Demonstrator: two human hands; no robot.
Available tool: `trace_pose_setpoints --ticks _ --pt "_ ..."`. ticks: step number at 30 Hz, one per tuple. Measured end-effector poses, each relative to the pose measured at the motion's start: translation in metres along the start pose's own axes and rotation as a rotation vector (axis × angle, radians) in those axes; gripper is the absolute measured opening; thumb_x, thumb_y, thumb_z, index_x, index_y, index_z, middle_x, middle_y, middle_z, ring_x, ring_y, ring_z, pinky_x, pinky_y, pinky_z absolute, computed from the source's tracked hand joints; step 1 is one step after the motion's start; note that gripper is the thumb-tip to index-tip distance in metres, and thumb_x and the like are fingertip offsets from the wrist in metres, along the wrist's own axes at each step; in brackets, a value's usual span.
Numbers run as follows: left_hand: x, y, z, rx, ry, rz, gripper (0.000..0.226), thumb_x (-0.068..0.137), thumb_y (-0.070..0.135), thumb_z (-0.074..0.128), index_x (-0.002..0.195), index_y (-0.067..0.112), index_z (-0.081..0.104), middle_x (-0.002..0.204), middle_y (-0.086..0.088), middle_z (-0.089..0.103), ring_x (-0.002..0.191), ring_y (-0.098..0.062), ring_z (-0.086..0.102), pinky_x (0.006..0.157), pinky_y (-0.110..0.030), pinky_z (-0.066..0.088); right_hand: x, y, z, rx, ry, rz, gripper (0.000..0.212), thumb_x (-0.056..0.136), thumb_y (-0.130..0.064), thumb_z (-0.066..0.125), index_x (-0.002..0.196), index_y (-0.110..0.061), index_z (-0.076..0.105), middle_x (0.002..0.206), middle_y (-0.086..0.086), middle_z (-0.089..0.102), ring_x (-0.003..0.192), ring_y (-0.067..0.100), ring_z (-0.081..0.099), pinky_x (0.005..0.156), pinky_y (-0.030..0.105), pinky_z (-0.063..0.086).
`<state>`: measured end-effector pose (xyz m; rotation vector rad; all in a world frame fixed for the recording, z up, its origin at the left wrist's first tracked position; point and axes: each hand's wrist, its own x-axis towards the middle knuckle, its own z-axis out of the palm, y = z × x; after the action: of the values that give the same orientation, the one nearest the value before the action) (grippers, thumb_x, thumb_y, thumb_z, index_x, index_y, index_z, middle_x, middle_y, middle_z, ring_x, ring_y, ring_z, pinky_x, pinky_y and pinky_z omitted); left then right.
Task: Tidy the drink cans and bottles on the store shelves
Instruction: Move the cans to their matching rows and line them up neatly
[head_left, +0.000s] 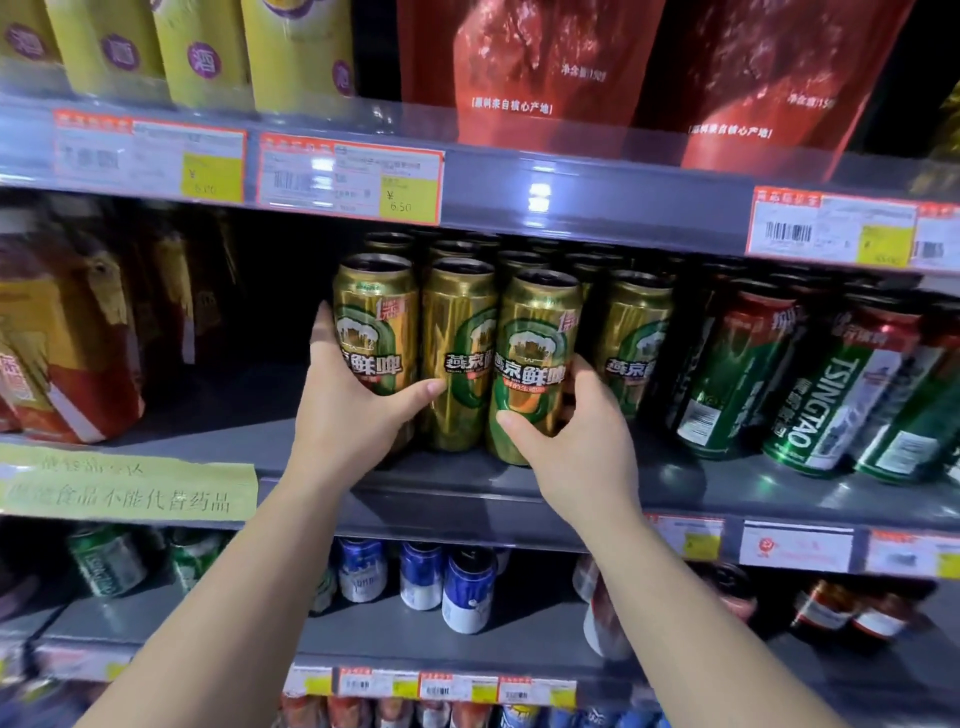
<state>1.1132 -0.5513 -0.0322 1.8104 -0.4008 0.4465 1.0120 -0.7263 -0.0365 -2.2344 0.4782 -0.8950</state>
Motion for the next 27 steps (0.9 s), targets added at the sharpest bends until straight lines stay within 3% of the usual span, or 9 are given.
trace_pose_setpoints --ticks 3,5,7,10,14,17,19,23,27 --pt "0.002 -0.001 0.003 0.003 0.000 -0.006 0.118 0.059 0.051 0.086 0.150 0.028 0.014 0.133 0.017 0.039 0.117 0.001 0.038 0.092 -0.021 0.033 0.001 0.001 0.007 -0.066 0.060 0.032 0.082 0.072 -0.058 0.071 0.141 -0.033 0.035 0.123 -0.007 0.054 0.106 0.017 0.057 0.071 0.030 0.044" --pt "0.003 -0.002 0.004 0.007 -0.017 -0.014 0.117 0.060 0.049 0.086 0.150 0.027 0.015 0.139 0.011 0.043 0.122 -0.006 0.043 0.093 -0.024 0.035 0.000 0.001 0.010 -0.094 0.085 0.044 0.082 0.071 -0.059 0.071 0.140 -0.032 0.035 0.125 -0.006 0.054 0.107 0.019 0.058 0.069 0.029 0.039" --pt "0.004 -0.001 0.005 0.012 -0.033 -0.027 0.114 0.061 0.047 0.087 0.149 0.026 0.016 0.140 0.005 0.047 0.123 -0.013 0.047 0.093 -0.026 0.037 0.001 0.000 0.013 -0.102 0.108 0.046 0.084 0.072 -0.058 0.072 0.141 -0.028 0.035 0.129 -0.003 0.052 0.112 0.022 0.056 0.070 0.030 0.041" --pt "0.008 -0.001 0.001 0.015 -0.117 -0.053 0.113 0.065 0.042 0.086 0.149 0.030 0.012 0.131 0.010 0.046 0.116 -0.009 0.047 0.093 -0.026 0.038 0.000 -0.003 0.013 -0.104 0.125 0.049 0.085 0.073 -0.055 0.073 0.142 -0.025 0.034 0.130 -0.001 0.048 0.116 0.024 0.053 0.072 0.031 0.042" --pt "0.012 -0.013 -0.021 0.295 -0.255 -0.103 0.108 0.063 0.049 0.084 0.148 0.023 0.022 0.128 -0.004 0.052 0.114 -0.023 0.050 0.097 -0.037 0.045 -0.009 0.003 0.001 -0.023 0.144 0.042 0.083 0.069 -0.062 0.071 0.137 -0.033 0.034 0.122 -0.009 0.048 0.097 0.016 0.058 0.069 0.033 0.047" --pt "0.011 -0.015 -0.022 0.285 -0.240 -0.134 0.095 0.059 0.051 0.086 0.136 0.017 0.042 0.115 0.006 0.059 0.098 -0.014 0.054 0.083 -0.029 0.044 -0.006 0.006 -0.005 -0.050 0.135 0.049 0.079 0.069 -0.063 0.071 0.133 -0.032 0.037 0.111 -0.013 0.048 0.090 0.014 0.057 0.064 0.031 0.043" --pt "0.010 -0.012 -0.015 0.299 -0.191 -0.140 0.085 0.059 0.053 0.086 0.127 0.018 0.050 0.112 0.004 0.065 0.095 -0.017 0.060 0.080 -0.030 0.048 -0.004 0.005 -0.004 -0.075 0.101 0.072 0.075 0.070 -0.061 0.071 0.131 -0.032 0.038 0.106 -0.013 0.051 0.087 0.014 0.057 0.058 0.027 0.038" --pt "0.006 -0.007 -0.008 0.405 -0.127 -0.157 0.084 0.059 0.065 0.078 0.124 0.020 0.051 0.114 -0.003 0.064 0.101 -0.026 0.062 0.081 -0.043 0.054 -0.005 0.009 -0.002 -0.124 0.089 0.102 0.066 0.073 -0.066 0.065 0.125 -0.033 0.042 0.097 -0.014 0.055 0.078 0.009 0.051 0.050 0.021 0.028" --pt "0.003 -0.013 -0.010 0.456 -0.147 -0.126 0.086 0.060 0.063 0.078 0.130 0.023 0.048 0.118 -0.004 0.061 0.104 -0.027 0.061 0.082 -0.042 0.053 -0.007 0.009 -0.004 -0.130 0.099 0.111 0.053 0.074 -0.065 0.066 0.113 -0.034 0.047 0.087 -0.016 0.054 0.071 0.001 0.049 0.049 0.021 0.028"
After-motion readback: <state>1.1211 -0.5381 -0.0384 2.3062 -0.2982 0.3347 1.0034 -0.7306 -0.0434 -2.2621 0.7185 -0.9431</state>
